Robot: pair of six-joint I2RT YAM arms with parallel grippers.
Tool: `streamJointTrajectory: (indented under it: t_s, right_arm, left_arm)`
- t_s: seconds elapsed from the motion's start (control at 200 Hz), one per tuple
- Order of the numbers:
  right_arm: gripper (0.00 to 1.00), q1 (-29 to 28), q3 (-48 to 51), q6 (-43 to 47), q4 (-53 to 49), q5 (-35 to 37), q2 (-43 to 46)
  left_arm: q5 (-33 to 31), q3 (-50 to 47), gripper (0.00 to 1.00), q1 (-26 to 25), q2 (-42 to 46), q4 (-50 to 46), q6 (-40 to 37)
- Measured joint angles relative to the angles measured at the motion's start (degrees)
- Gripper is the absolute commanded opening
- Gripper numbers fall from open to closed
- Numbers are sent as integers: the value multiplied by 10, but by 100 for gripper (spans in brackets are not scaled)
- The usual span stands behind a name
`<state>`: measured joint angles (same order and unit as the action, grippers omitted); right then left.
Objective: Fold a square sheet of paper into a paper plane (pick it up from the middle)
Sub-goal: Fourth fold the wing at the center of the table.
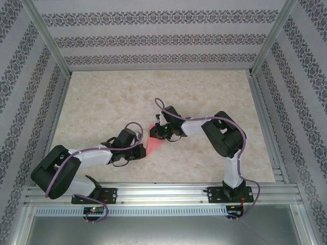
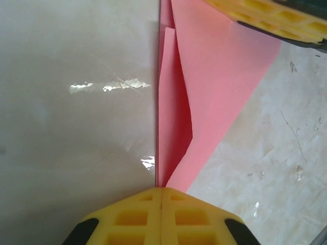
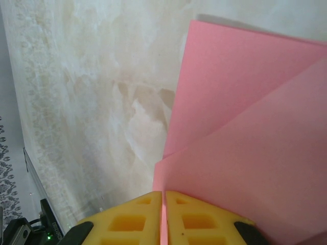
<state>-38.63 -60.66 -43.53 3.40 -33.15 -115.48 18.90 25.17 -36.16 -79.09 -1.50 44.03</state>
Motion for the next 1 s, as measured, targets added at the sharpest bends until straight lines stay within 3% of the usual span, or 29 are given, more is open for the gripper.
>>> streamJointTrajectory:
  t_s: [0.325, 0.55, 0.709, 1.004]
  right_arm:
    - [12, 0, -5, 0, -7, 0, -2]
    - [12, 0, -7, 0, -10, 0, -3]
    - [12, 0, -10, 0, -13, 0, -4]
    - [12, 0, -10, -3, -14, 1, -4]
  left_arm:
    - [-10, 0, 2, 0, 8, -12, 13]
    - [-16, 0, 14, 0, 58, -66, 13]
    - [-28, 31, 17, 0, 108, -111, 14]
    - [0, 94, 17, 0, 37, -72, 15]
